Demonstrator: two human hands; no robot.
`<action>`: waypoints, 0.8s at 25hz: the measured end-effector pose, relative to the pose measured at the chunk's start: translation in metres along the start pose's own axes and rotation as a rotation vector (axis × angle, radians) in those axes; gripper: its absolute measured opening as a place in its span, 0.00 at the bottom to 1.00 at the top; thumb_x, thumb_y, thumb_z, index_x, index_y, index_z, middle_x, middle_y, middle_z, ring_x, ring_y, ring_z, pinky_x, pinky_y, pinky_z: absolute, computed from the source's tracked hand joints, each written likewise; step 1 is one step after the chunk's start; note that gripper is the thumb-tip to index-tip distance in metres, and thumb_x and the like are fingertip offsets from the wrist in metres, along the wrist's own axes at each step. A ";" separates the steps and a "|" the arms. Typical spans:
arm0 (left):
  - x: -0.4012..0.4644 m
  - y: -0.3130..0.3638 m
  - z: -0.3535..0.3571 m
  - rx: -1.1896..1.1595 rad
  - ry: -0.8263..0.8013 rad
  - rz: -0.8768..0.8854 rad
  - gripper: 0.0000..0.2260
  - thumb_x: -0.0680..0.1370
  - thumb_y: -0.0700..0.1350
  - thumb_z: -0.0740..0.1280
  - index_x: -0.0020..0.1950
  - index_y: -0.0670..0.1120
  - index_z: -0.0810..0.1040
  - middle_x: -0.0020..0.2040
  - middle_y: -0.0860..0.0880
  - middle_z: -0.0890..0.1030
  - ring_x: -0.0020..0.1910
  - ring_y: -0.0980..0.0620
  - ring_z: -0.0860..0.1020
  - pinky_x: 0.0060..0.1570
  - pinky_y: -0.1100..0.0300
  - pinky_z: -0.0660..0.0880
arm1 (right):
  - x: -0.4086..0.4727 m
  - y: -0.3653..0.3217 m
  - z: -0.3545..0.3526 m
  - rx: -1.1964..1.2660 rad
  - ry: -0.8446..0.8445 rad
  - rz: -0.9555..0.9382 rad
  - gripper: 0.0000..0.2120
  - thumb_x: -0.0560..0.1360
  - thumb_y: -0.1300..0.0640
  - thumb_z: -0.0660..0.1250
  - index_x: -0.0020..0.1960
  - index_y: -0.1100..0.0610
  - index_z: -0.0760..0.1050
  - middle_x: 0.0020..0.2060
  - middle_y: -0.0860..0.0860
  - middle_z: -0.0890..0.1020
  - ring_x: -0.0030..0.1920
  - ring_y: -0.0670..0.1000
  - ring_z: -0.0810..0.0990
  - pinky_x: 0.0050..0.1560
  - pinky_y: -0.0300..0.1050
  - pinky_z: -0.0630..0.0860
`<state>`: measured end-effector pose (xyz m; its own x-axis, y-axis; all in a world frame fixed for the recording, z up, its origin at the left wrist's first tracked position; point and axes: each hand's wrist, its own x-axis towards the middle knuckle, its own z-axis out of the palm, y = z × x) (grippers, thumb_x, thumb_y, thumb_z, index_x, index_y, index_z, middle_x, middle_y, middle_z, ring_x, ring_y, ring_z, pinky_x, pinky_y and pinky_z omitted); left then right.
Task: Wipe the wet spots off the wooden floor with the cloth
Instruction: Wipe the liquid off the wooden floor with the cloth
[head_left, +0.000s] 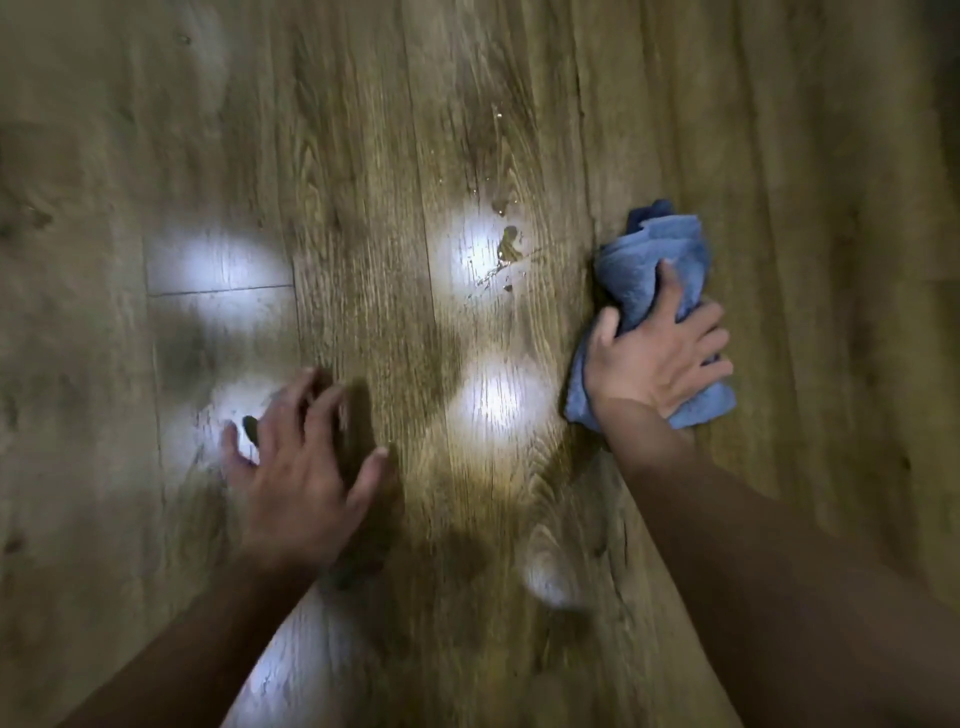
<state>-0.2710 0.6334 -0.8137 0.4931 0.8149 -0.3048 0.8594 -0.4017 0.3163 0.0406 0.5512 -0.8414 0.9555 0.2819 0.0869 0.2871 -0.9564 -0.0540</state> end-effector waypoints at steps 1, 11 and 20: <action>0.017 0.001 -0.012 -0.067 -0.041 -0.166 0.47 0.69 0.77 0.60 0.81 0.57 0.49 0.83 0.50 0.44 0.82 0.45 0.43 0.69 0.26 0.37 | 0.000 0.001 0.000 -0.006 -0.008 -0.004 0.32 0.68 0.37 0.59 0.72 0.41 0.63 0.60 0.59 0.71 0.53 0.62 0.70 0.57 0.62 0.62; 0.120 0.031 -0.041 -0.300 -0.342 -0.723 0.72 0.55 0.74 0.77 0.74 0.59 0.21 0.75 0.45 0.20 0.73 0.31 0.24 0.69 0.25 0.36 | 0.000 0.001 -0.005 0.070 -0.057 -0.017 0.32 0.69 0.39 0.60 0.73 0.42 0.64 0.63 0.61 0.71 0.54 0.62 0.68 0.61 0.63 0.62; 0.118 0.038 -0.048 -0.369 -0.375 -0.711 0.59 0.68 0.72 0.71 0.76 0.62 0.24 0.75 0.47 0.19 0.72 0.36 0.21 0.69 0.22 0.37 | -0.108 -0.031 -0.035 -0.008 -0.232 -1.055 0.40 0.64 0.35 0.73 0.73 0.41 0.66 0.64 0.56 0.68 0.59 0.62 0.71 0.64 0.63 0.61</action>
<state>-0.1864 0.7346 -0.7949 -0.0735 0.6037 -0.7938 0.9131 0.3608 0.1899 -0.0741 0.5474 -0.8148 0.2162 0.9707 -0.1049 0.9733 -0.2227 -0.0553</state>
